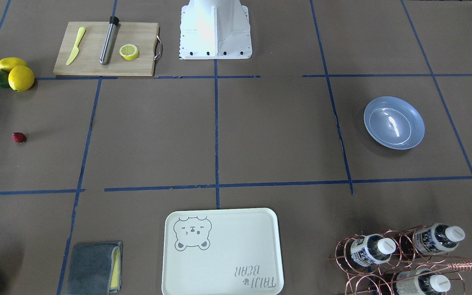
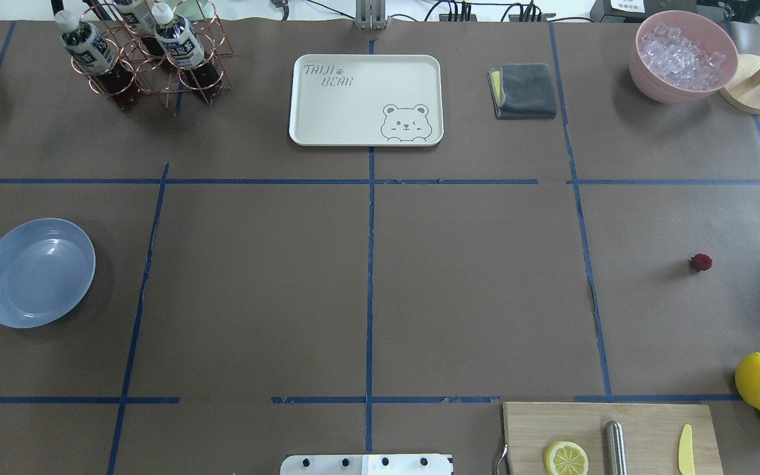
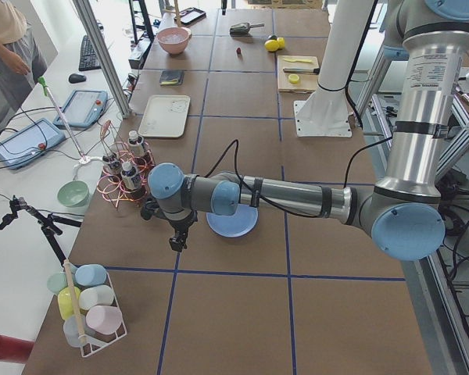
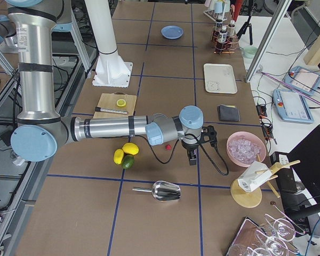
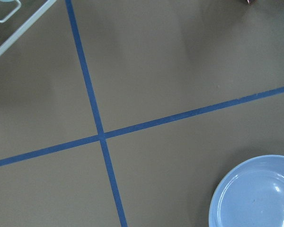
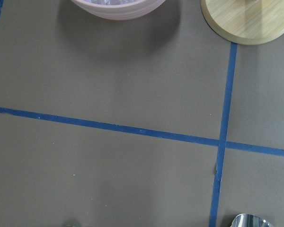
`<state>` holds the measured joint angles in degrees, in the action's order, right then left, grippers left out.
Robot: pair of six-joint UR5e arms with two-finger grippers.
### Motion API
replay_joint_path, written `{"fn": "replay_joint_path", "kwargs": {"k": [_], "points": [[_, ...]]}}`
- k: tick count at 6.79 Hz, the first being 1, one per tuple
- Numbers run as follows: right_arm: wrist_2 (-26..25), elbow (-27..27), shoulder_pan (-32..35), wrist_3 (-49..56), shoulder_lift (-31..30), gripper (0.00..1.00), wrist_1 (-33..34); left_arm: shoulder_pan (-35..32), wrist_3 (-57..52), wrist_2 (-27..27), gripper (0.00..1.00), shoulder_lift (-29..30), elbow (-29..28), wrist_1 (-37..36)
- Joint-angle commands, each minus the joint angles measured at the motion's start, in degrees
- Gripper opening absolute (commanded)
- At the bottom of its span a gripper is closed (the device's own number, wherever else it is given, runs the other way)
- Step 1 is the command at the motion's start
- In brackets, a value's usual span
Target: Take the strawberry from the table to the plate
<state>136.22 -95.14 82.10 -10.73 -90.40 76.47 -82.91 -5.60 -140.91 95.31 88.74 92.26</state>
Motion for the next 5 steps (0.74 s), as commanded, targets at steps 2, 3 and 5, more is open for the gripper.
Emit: {"fn": "replay_joint_path", "kwargs": {"k": [2, 3, 5], "points": [[0.2, -0.2, -0.4, -0.3, 0.0, 1.0, 0.0, 10.5, 5.9, -4.5, 1.0, -0.5, -4.0, 14.6], [0.2, -0.4, -0.4, -0.4, -0.1, 1.0, 0.0, 13.5, 11.3, -2.3, 1.0, -0.5, -5.0, 19.3], [0.2, -0.6, -0.4, -0.4, -0.1, 1.0, 0.0, 16.5, 15.0, 1.2, 1.0, -0.5, -8.0, 23.7]]}}
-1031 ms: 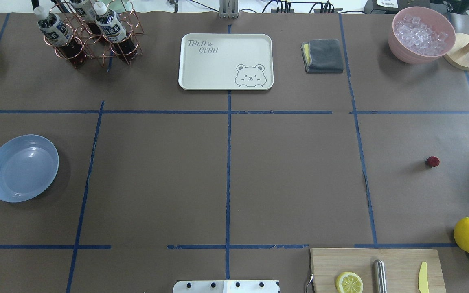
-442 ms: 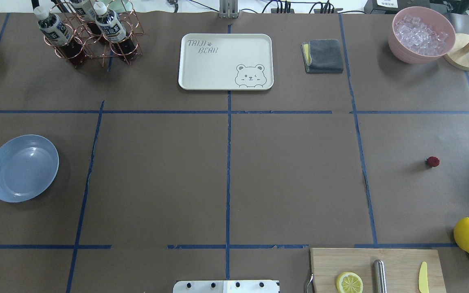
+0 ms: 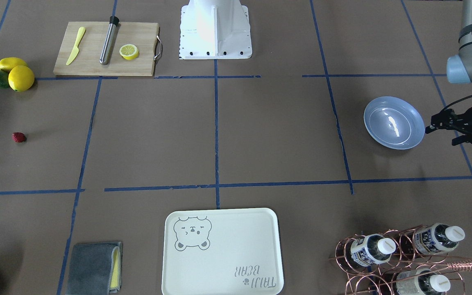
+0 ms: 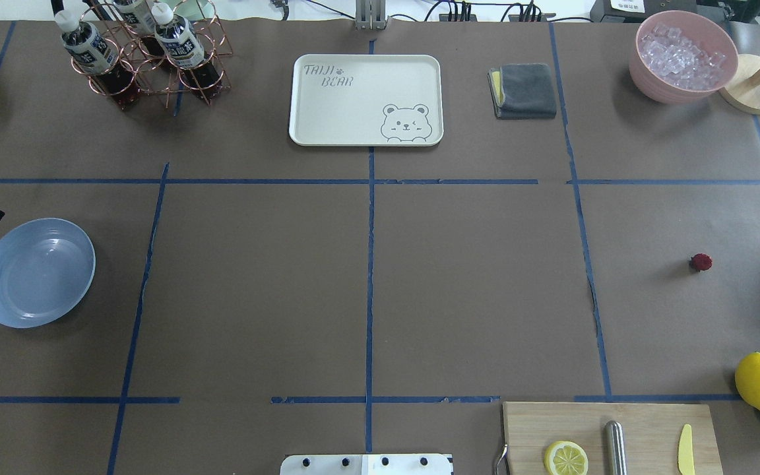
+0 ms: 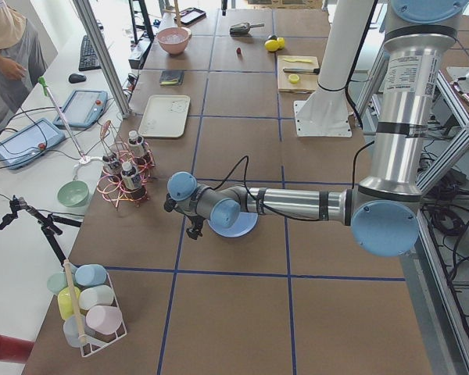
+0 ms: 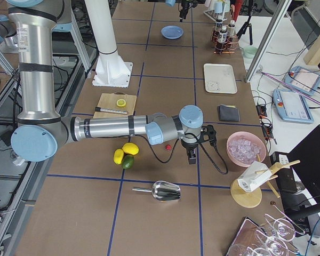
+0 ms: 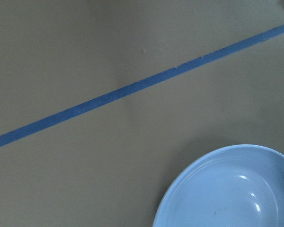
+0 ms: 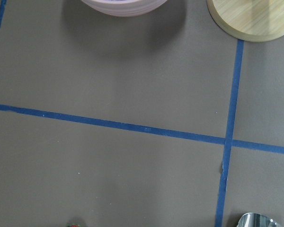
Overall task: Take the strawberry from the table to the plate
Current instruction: 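Lower the left gripper to the rim of the light blue plate and grip it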
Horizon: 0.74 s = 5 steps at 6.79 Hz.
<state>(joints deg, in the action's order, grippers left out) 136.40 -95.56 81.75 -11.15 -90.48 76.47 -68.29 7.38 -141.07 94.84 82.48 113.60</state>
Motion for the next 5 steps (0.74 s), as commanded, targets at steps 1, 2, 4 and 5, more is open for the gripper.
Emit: {"fn": "replay_joint_path", "kwargs": {"k": [1, 2, 4, 5], "points": [[0.1, -0.3, 0.0, 0.0, 0.0, 1.0, 0.0, 2.5, 2.0, 1.5, 0.99, 0.0, -2.3, 2.4], [0.0, -0.2, -0.5, 0.0, 0.0, 1.0, 0.0, 3.4, 2.1, 1.5, 0.98, 0.0, -2.6, 2.4], [0.0, -0.3, -0.6, 0.0, 0.0, 1.0, 0.0, 5.3, 2.0, 1.5, 0.93, -0.1, -3.0, 2.4], [0.0, -0.3, -0.6, 0.0, 0.0, 1.0, 0.0, 5.8, 2.0, 2.4, 0.9, -0.2, -3.0, 2.4]]}}
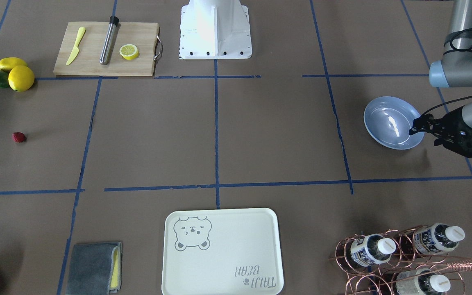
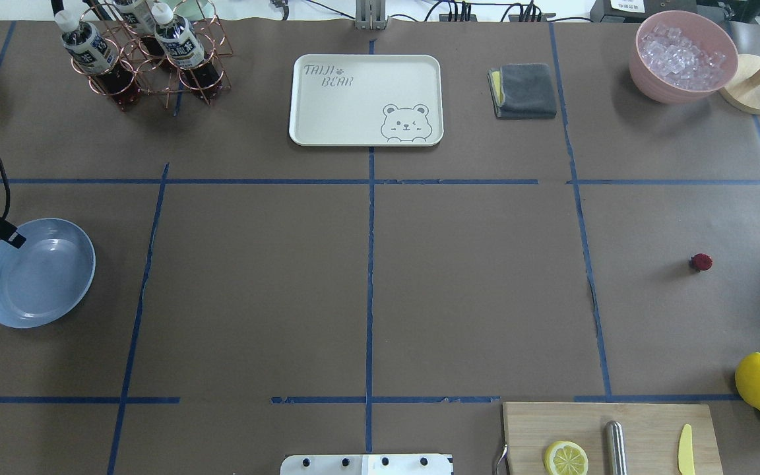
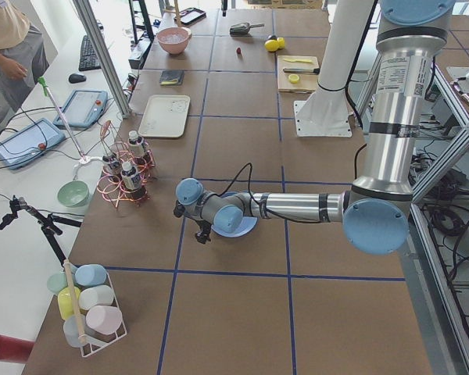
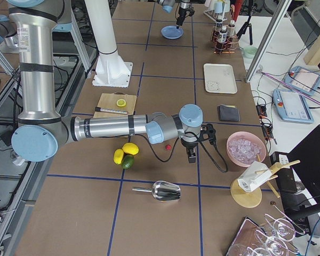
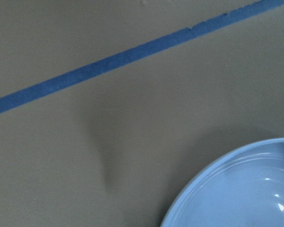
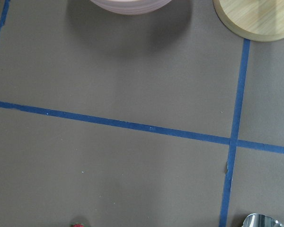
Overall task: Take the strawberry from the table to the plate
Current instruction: 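Lower the left gripper to the rim of the light blue plate and grip it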
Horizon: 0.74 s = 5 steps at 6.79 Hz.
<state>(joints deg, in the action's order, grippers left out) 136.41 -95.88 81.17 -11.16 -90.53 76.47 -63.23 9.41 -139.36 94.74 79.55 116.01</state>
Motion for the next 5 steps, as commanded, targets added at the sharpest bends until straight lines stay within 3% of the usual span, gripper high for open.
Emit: {"fn": "replay_joint_path", "kwargs": {"k": [1, 2, 3, 4, 5], "points": [[0.0, 0.0, 0.0, 0.0, 0.1, 1.0, 0.0, 0.9, 0.0, 1.4, 0.87, -0.6, 0.0, 0.0], [0.0, 0.0, 0.0, 0.0, 0.1, 1.0, 0.0, 0.9, -0.1, 1.4, 0.6, -1.2, 0.1, 0.0], [0.0, 0.0, 0.0, 0.0, 0.1, 1.0, 0.0, 0.9, -0.3, 1.5, 0.06, -1.3, 0.2, 0.0], [0.0, -0.1, 0.0, 0.0, 0.0, 1.0, 0.0, 0.9, -0.4, 1.5, 0.0, -1.3, 0.3, 0.0], [0.0, 0.0, 0.0, 0.0, 0.1, 1.0, 0.0, 0.9, -0.4, 1.5, 0.0, -1.3, 0.4, -0.1]]}}
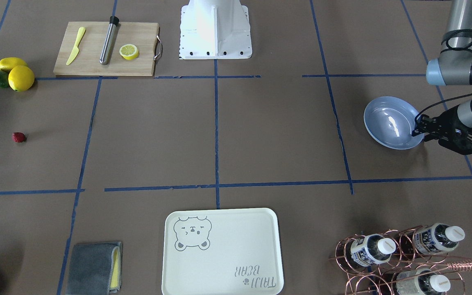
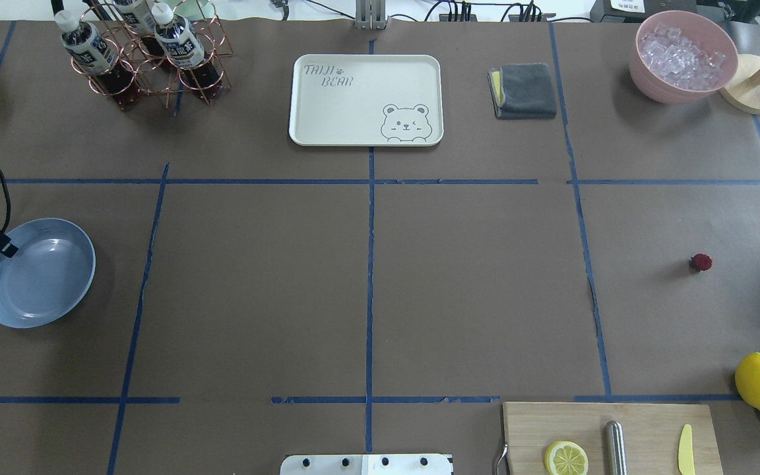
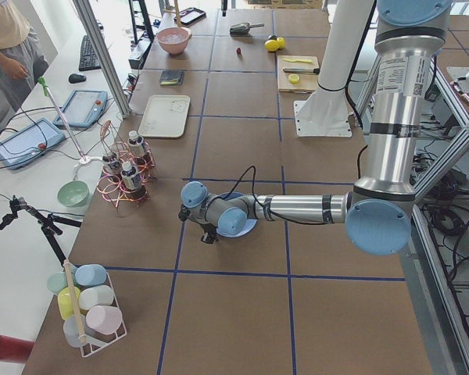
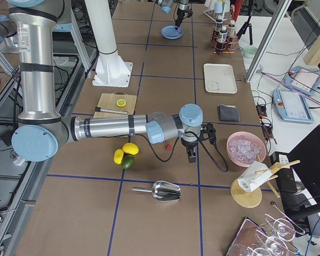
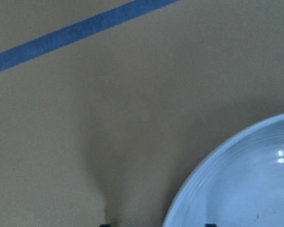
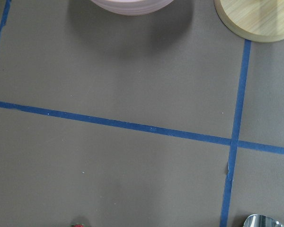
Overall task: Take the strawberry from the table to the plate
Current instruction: 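Lower the left gripper to the rim of the light blue plate and grip it, then drag the light blue plate with the left gripper toward the table center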
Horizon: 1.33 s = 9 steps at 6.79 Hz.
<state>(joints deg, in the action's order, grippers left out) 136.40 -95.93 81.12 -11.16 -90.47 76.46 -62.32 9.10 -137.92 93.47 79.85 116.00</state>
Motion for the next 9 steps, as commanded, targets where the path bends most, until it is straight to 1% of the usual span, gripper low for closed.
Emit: {"fn": "replay_joint_path", "kwargs": {"k": [1, 2, 3, 4, 5, 6, 7, 9], "points": [[0.0, 0.0, 0.0, 0.0, 0.0, 1.0, 0.0, -0.1, 0.3, -0.1, 0.0, -0.1, 1.1, 0.0], [0.0, 0.0, 0.0, 0.0, 0.0, 1.0, 0.0, -0.3, 0.6, -0.9, 0.0, -0.2, 5.2, -0.8], [0.0, 0.0, 0.0, 0.0, 0.0, 1.0, 0.0, -0.3, 0.7, -3.4, 0.0, -0.9, 8.2, -2.4], [0.0, 0.0, 0.0, -0.1, 0.1, 1.0, 0.0, -0.3, 6.7, -9.5, 0.0, -0.3, 10.1, -2.1], [0.0, 0.0, 0.0, -0.1, 0.1, 1.0, 0.0, -0.2, 16.0, -10.6, 0.0, 0.6, 14.5, -1.9], [0.0, 0.0, -0.1, 0.0, 0.2, 1.0, 0.0, -0.2, 26.1, -10.6, 0.0, 3.5, 17.7, -1.6], [0.0, 0.1, -0.3, 0.0, 0.2, 1.0, 0.1, 1.0, 35.4, -10.5, 0.0, 8.1, 18.4, -0.3], [-0.1, 0.4, -1.0, -0.1, 0.2, 1.0, 0.1, 9.6, 54.1, -9.0, 0.0, 16.9, 17.2, 3.8]]}}
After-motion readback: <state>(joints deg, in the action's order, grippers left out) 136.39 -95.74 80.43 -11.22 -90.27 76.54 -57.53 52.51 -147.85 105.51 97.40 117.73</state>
